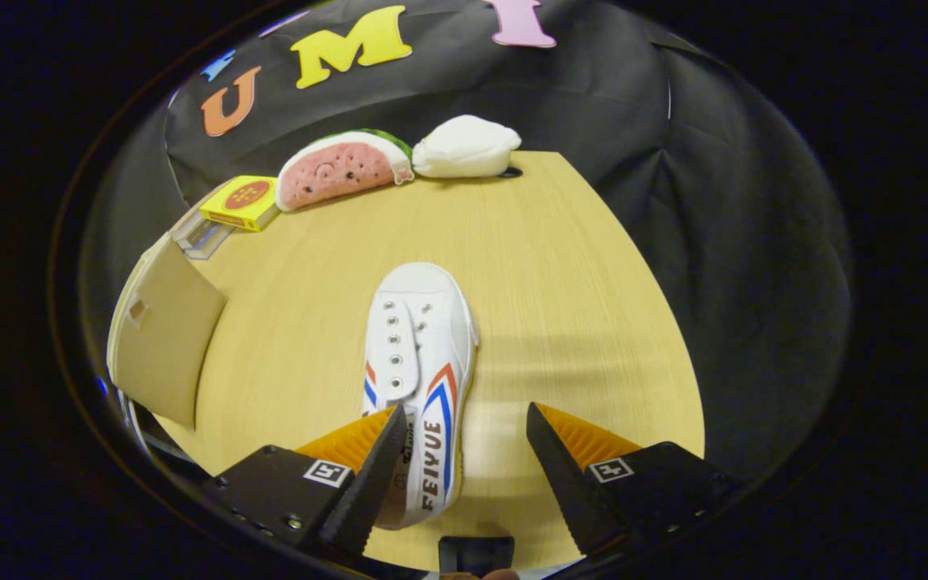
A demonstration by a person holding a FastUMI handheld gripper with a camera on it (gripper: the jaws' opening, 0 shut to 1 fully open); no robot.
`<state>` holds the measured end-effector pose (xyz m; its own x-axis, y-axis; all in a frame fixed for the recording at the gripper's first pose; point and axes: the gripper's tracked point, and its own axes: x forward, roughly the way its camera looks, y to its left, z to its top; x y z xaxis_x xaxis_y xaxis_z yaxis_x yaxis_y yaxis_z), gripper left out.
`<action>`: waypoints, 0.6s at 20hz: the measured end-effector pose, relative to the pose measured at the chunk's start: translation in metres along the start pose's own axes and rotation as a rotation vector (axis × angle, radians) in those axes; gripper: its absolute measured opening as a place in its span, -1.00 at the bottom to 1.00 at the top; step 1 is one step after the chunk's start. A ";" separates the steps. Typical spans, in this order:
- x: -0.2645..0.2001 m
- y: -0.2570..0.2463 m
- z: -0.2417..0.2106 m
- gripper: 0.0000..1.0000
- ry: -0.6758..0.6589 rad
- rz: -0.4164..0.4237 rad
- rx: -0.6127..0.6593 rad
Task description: Open the storage box then place both shoes into the box .Put the left shoe in first, then the right shoe, with the right side of both shoes facing outward in a uniform manner.
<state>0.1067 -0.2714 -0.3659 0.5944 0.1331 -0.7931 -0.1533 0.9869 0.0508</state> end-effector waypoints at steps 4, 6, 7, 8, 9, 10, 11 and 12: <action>0.013 0.007 0.000 0.60 0.050 0.052 -0.001; 0.015 0.013 0.002 0.30 0.066 0.086 0.007; 0.016 0.016 0.001 0.16 0.075 0.098 0.002; 0.014 0.018 0.002 0.02 0.084 0.112 -0.003; 0.015 0.019 0.001 -0.13 0.093 0.110 -0.006; 0.016 0.017 0.001 -0.27 0.100 0.106 -0.010; 0.014 0.018 0.004 -0.27 0.099 0.106 0.004; 0.014 0.014 0.002 -0.49 0.100 0.108 0.021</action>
<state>0.1147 -0.2555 -0.3752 0.4934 0.2300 -0.8388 -0.1953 0.9691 0.1509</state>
